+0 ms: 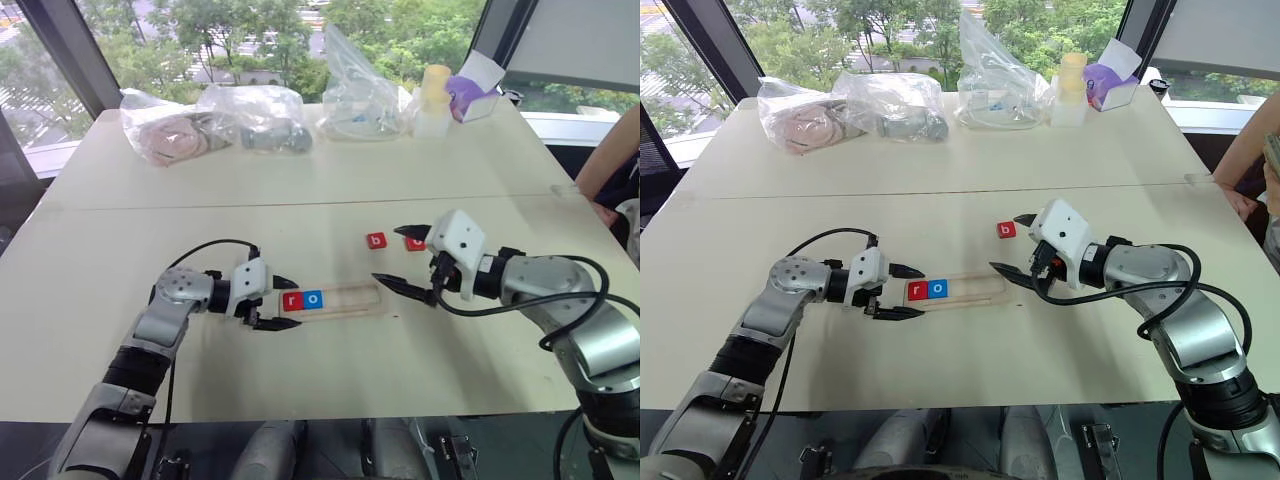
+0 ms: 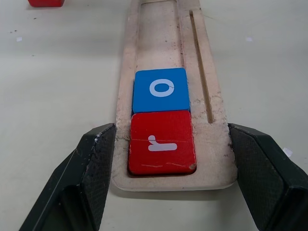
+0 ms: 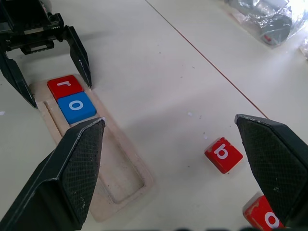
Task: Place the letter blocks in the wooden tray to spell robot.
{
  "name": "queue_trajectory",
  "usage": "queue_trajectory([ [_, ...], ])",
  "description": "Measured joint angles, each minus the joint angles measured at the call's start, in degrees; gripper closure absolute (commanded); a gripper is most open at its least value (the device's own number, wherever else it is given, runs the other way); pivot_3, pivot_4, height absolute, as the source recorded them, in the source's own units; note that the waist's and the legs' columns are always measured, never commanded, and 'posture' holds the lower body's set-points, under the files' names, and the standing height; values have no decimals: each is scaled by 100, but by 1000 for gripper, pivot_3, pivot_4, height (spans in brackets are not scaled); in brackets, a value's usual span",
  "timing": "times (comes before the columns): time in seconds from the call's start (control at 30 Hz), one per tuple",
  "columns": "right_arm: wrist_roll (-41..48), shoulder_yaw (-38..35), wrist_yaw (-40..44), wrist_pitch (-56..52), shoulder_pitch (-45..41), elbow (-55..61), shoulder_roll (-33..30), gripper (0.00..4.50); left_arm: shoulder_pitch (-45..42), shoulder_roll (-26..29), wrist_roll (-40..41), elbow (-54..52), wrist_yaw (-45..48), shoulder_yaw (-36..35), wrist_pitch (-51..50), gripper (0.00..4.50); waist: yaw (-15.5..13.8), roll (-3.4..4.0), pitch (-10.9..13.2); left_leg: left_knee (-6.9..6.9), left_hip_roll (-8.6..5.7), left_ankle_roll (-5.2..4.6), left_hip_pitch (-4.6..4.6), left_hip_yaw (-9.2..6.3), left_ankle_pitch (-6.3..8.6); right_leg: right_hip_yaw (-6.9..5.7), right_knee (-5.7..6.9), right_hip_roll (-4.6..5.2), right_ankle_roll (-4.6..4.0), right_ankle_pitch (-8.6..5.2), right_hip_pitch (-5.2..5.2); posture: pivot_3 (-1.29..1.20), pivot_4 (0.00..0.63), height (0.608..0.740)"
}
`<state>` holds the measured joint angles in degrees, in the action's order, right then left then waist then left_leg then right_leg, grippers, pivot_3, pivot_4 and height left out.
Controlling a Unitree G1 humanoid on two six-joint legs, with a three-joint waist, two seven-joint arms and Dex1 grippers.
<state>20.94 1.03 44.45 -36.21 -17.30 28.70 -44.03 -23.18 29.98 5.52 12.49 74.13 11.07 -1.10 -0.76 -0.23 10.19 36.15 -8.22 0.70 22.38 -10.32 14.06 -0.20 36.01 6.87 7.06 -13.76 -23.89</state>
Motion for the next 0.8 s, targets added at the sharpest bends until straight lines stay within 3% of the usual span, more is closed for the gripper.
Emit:
queue_trajectory([
  [0.63,-56,87,7,66,-16,-43,13,0,348,147,-8,-585,-215,154,-80,1454,-1,1,-1,-1,1,-1,0,3,1,2,0,0,0,0,-2,0,150,740],
  [0.7,-60,111,7,66,-32,-46,24,0,359,155,-20,-587,-246,166,-62,415,-1,2,-1,-1,1,-1,0,4,1,3,-1,0,0,0,-2,0,150,740],
  [0.73,-66,142,5,74,-66,-69,34,0,375,172,-52,-583,-273,215,-64,134,-1,3,-2,-1,1,-1,0,4,1,3,0,0,0,0,-1,0,150,740],
  [0.8,-74,183,-3,85,-76,-98,47,0,376,166,-53,-581,-342,221,-59,57,-1,5,-4,-1,2,-1,-1,6,1,4,-1,0,0,0,-1,0,150,740],
])
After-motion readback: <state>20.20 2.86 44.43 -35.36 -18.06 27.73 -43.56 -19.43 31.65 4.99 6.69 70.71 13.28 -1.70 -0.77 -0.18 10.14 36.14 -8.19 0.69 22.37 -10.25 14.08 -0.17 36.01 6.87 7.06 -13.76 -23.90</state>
